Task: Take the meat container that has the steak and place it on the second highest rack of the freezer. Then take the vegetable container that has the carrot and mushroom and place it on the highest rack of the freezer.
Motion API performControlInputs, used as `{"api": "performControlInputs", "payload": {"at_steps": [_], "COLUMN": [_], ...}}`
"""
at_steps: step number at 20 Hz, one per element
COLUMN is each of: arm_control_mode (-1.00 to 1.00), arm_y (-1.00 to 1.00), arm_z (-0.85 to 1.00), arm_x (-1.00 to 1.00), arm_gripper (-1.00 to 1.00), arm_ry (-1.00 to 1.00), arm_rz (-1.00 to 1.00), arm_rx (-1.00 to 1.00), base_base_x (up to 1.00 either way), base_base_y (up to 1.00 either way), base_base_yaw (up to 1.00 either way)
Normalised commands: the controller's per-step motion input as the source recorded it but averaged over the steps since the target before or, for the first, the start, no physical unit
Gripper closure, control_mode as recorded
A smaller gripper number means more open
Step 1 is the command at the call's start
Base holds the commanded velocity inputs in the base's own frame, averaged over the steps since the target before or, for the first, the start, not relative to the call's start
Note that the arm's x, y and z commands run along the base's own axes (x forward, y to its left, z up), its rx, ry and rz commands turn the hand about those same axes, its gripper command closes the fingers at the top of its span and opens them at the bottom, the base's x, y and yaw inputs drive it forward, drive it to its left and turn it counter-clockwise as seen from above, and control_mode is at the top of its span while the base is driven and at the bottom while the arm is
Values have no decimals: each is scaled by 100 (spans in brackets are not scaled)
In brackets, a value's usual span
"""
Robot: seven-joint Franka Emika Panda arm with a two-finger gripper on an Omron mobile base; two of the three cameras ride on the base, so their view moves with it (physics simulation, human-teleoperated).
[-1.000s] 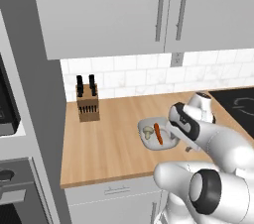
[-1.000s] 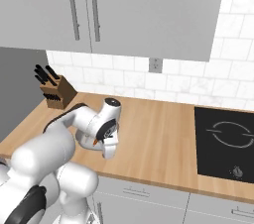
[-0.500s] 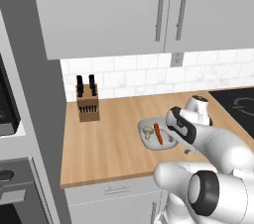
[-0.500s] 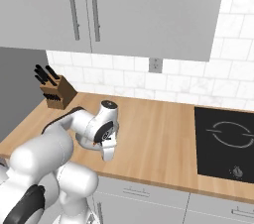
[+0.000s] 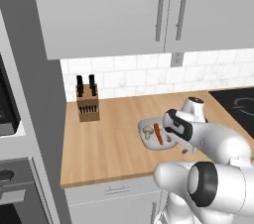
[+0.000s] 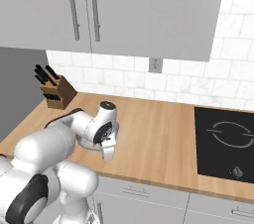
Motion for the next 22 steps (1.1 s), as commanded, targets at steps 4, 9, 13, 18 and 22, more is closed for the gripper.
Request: {"api": "performControlInputs", "payload": {"at_steps": [4, 9, 13, 18, 22], "arm_control_mode": [-100, -100, -100, -100, -100], "arm_y": [0, 0, 0, 0, 0], "arm_z": [-3, -13, -3, 3, 15], "arm_x": [9, 15, 4, -3, -46], "arm_gripper": [100, 100, 100, 100, 100], "arm_ry": [0, 0, 0, -3, -15], "arm_rz": [0, 0, 0, 0, 0], "arm_rx": [0, 0, 0, 0, 0], "base_base_x": [0, 0, 0, 0, 0], "base_base_y": [0, 0, 0, 0, 0], "base_base_yaw": [0, 0, 0, 0, 0]}}
